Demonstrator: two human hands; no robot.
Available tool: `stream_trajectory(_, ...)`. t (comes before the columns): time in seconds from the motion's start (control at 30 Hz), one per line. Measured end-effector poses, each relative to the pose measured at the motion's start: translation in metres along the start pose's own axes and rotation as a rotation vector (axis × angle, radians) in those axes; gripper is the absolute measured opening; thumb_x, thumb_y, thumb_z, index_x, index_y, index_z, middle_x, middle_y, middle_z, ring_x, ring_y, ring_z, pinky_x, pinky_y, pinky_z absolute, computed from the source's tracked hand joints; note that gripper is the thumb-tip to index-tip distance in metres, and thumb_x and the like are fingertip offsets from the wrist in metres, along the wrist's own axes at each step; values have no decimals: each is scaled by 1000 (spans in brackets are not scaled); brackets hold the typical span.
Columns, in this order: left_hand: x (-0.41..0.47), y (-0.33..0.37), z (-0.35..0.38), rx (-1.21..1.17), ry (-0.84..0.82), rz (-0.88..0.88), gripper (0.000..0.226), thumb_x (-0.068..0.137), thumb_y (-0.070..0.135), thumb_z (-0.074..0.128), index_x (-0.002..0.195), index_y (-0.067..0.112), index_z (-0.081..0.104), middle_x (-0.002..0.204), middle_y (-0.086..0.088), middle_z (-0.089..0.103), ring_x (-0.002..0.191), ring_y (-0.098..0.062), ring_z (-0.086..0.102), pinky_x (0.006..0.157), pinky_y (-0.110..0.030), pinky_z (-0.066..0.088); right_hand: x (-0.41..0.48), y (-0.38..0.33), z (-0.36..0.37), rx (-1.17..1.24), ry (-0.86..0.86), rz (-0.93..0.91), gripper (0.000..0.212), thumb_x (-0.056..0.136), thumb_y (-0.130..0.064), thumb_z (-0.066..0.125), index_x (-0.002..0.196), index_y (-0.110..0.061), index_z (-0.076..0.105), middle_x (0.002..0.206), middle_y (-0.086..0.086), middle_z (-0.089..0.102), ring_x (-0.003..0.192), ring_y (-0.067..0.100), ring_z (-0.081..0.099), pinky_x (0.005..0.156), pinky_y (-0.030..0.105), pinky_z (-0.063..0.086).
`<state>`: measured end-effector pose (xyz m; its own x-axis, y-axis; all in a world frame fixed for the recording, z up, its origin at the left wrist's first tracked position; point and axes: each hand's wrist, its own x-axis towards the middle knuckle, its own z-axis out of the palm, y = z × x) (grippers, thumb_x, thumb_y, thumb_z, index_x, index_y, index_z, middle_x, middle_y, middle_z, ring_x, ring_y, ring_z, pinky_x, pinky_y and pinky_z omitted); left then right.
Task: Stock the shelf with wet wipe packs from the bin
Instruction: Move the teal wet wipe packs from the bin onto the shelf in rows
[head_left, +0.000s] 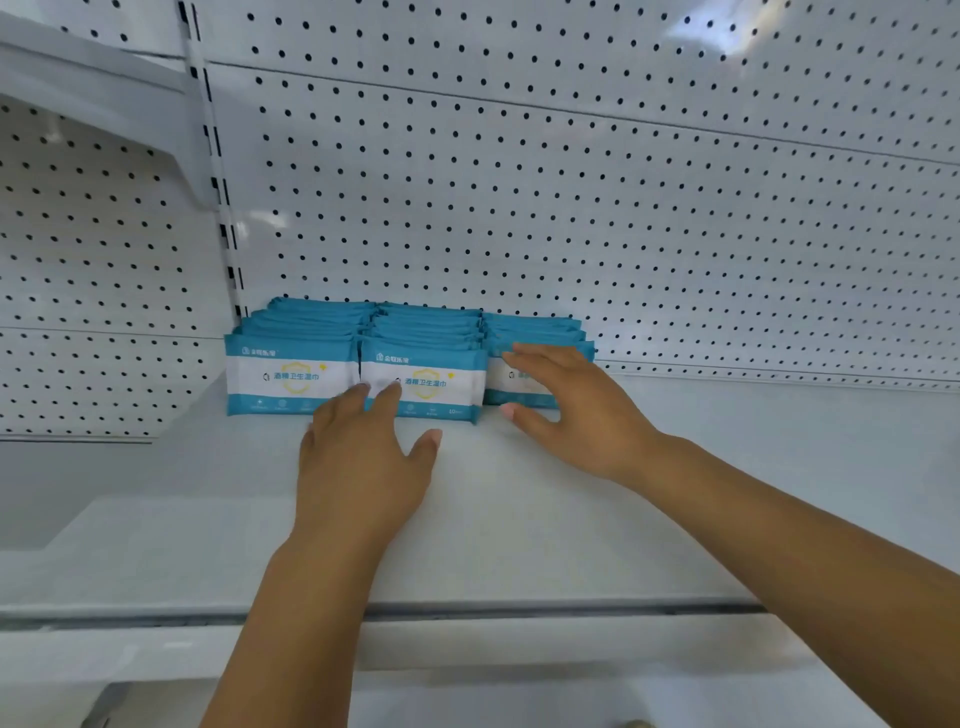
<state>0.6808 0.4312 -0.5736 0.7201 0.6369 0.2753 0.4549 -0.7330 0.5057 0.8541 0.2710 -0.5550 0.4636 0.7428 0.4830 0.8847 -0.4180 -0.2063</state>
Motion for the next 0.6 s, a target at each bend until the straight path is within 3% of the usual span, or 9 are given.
stream_trajectory(0.2,-16,50,18,-90,-15,192,63,96,51,52,152,28,36,159,2,34,148,-18,24,119,-37,25,-51,34,-49,-98,-84,112,62,95,-52,59,151,-31,42,158,-14,35,145,5,26,116,19,23)
stream_trajectory(0.3,-28,82,32,-109,-55,288,62,96,51,53,151,27,38,158,3,36,146,-17,26,117,-35,26,-84,53,-78,-123,-85,191,61,94,-56,57,149,-31,44,157,-12,37,147,7,27,120,30,28)
stream_trajectory(0.6,-86,181,62,-301,-188,533,50,93,56,55,139,39,47,146,18,45,135,-5,37,102,-21,29,-204,102,-166,-185,-3,406,62,93,-59,56,146,-28,48,148,-11,50,140,7,36,115,31,35)
